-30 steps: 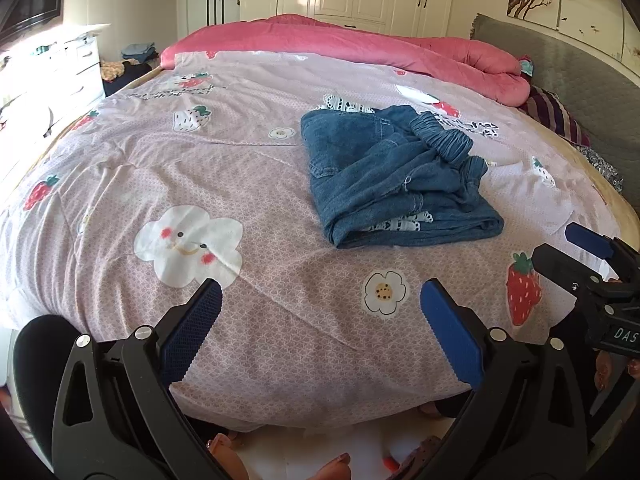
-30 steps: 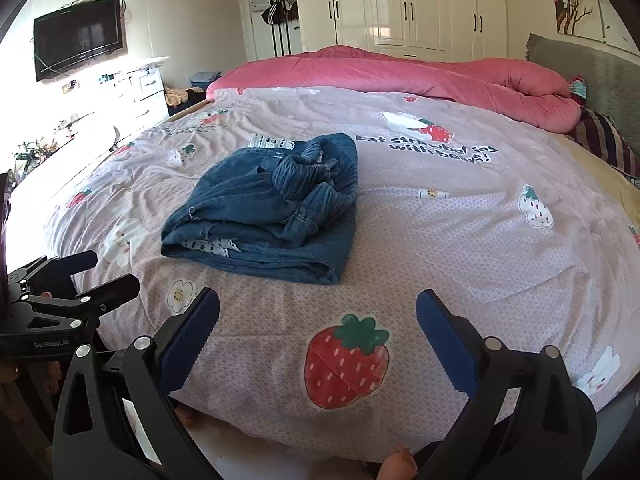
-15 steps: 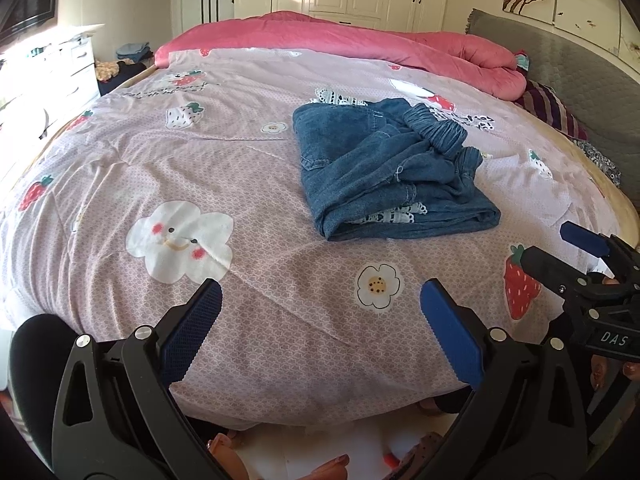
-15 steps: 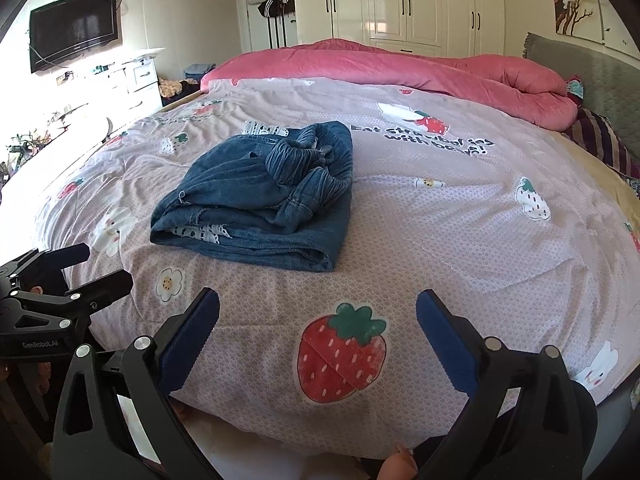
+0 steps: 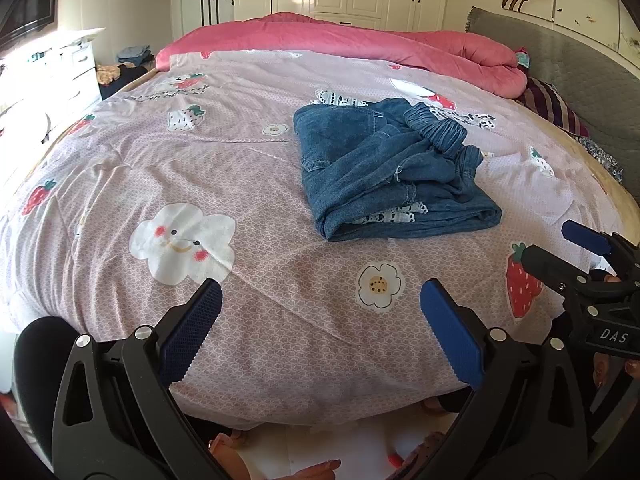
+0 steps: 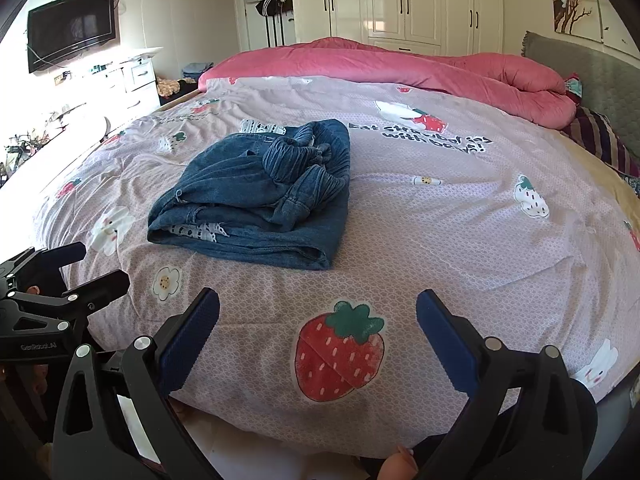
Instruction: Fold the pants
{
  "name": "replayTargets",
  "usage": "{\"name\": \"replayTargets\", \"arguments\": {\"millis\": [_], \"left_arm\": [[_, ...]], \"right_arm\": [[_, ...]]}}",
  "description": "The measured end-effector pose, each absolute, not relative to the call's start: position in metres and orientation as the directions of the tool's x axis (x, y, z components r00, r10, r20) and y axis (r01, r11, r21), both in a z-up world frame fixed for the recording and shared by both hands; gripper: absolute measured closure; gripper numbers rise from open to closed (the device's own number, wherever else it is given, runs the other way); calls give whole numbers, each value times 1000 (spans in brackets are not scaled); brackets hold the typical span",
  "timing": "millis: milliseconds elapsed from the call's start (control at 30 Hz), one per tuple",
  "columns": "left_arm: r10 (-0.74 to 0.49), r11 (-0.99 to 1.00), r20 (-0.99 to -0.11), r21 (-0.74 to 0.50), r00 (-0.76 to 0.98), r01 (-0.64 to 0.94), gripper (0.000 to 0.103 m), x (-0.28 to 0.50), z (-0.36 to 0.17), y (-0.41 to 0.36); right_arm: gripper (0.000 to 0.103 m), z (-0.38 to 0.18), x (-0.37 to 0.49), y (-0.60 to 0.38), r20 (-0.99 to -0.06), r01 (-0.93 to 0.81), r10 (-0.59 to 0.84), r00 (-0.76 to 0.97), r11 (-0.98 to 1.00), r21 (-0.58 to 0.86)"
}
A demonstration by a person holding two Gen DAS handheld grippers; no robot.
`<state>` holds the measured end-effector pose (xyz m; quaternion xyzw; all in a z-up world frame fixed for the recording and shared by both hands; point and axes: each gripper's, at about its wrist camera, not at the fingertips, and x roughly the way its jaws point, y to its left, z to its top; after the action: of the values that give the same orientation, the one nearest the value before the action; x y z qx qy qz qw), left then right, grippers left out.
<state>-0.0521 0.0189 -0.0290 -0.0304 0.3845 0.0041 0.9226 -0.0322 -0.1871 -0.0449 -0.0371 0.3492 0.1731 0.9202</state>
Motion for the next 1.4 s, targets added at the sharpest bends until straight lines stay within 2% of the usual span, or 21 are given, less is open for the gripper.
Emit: {"name": "replayTargets", "arguments": {"millis": [1400], "left_arm": [[11,999,-715,-28,699,-45,9,-51,-29,19]], "right_arm": [[4,-44,-33,-190,-660,-329,275,699,943,44]]}}
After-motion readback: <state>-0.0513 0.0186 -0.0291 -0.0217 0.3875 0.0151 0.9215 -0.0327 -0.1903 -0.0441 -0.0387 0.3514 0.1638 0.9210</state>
